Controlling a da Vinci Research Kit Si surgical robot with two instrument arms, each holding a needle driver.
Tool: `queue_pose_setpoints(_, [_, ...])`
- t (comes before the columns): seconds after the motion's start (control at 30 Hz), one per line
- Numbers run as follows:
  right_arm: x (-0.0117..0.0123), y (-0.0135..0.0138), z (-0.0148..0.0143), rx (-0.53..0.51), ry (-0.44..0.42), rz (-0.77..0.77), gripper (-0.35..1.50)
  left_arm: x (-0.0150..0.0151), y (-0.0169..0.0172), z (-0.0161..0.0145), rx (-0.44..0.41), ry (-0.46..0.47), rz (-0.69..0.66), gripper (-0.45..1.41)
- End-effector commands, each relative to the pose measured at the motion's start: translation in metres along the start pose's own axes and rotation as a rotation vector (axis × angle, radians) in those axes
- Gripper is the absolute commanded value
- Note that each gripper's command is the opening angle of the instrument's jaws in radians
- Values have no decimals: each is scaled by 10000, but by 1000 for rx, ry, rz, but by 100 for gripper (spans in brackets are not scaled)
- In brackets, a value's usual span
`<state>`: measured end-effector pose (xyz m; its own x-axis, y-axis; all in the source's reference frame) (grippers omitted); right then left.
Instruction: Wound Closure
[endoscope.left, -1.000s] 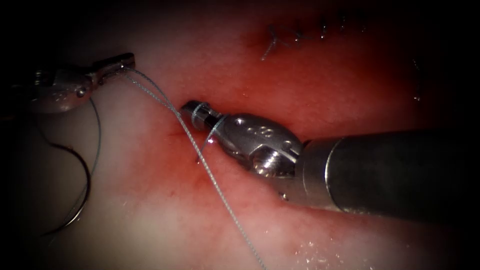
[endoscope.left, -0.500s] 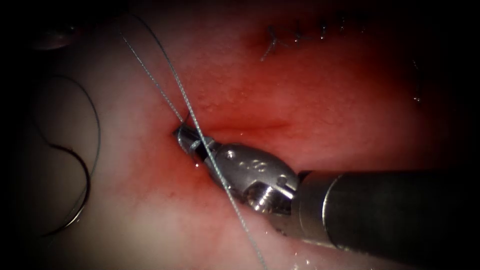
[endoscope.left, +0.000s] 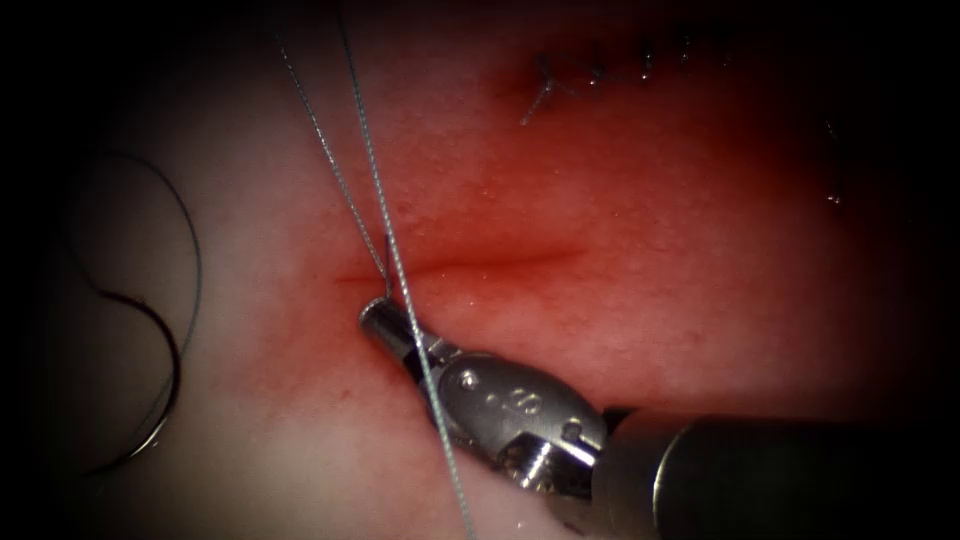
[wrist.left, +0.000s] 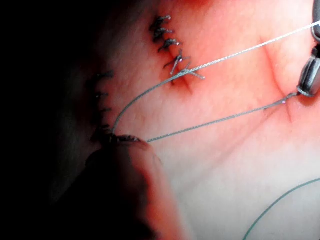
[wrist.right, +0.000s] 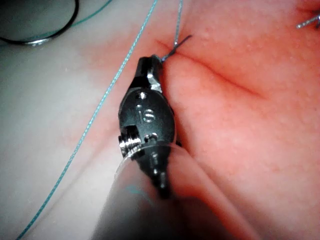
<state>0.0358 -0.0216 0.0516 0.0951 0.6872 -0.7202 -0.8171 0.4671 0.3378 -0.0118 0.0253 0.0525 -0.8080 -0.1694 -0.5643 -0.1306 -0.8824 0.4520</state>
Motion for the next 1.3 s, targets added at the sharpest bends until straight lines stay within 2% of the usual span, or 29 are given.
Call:
queue_pose_setpoints(0.03, [-5, -8, 5, 2, 2, -6, -35, 1, -6, 10, 20, -6, 4, -45])
queue_pose_setpoints(0.13, [-8, -9, 2, 4, 3, -8, -35, -4, -29, 14, 69, -22, 6, -45])
queue_pose_setpoints(0.33, [-6, -17, -10, 29, 12, -19, -35, -8, -43, 18, 86, -30, 3, -45])
queue_pose_setpoints(0.6, [-15, -39, -43, 56, -6, -58, -35, -11, -36, 7, 89, -38, 7, -45])
queue_pose_setpoints(0.7, [-32, -46, -53, 67, -33, -79, -35, -11, -34, -2, 85, -33, 8, -45])
queue_pose_setpoints(0.93, [-55, -44, -60, 69, -66, -107, -35, -20, -61, 5, 125, -32, -6, -45])
queue_pose_setpoints(1.1, [-69, -43, -59, 64, -95, -124, -35, -19, -55, 4, 129, -36, -2, -45])
queue_pose_setpoints(1.17, [-66, -41, -57, 63, -94, -121, -35, -15, -47, 0, 132, -18, 4, -45])
queue_pose_setpoints(1.27, [-56, -35, -53, 62, -68, -124, -35, -3, -27, -13, 128, 73, -12, -45])
queue_pose_setpoints(1.3, [-52, -31, -48, 64, -54, -135, -35, 6, -16, -22, 103, 159, -27, -45])
